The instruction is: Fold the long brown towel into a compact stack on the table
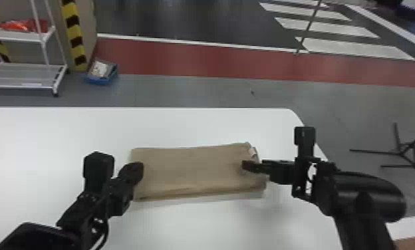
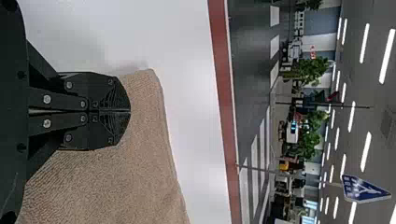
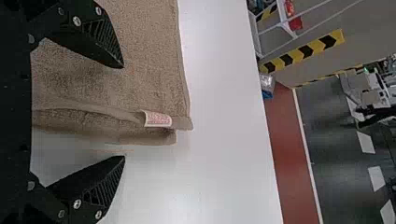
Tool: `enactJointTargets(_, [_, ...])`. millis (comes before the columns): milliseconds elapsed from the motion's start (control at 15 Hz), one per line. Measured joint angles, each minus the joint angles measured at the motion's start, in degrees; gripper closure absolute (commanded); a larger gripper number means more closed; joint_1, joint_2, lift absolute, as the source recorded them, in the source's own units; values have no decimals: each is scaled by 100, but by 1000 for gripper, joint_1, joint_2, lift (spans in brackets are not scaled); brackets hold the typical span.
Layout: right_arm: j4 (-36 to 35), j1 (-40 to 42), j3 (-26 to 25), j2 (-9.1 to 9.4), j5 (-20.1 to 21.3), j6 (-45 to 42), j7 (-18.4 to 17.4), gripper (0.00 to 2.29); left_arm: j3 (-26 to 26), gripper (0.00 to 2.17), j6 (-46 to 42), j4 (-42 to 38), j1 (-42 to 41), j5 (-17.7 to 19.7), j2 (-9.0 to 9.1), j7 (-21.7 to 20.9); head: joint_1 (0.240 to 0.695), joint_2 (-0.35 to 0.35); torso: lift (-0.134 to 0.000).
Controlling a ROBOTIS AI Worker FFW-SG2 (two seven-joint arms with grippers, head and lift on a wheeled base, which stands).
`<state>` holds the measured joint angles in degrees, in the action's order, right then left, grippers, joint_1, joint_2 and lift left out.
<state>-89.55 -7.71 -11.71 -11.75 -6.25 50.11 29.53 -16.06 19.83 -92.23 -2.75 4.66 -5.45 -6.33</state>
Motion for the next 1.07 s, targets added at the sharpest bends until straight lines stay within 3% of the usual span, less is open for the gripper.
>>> enactJointTargets(333, [-350,71,-94,6,78,383,-8,225,-43,2142,14,4,11,-7,3,0,695,-244,-111])
enactJointTargets(733, [-198,-146,121,20,139,565,61,1136,-62,2142,73,0,9,-53,-5,-9,695,-228,-111])
enactJointTargets(1067, [-386,-205,85,40,-326,1014,260,1295,-13,2142,286,-3,3,-63,-14,-162,695,-201,-111])
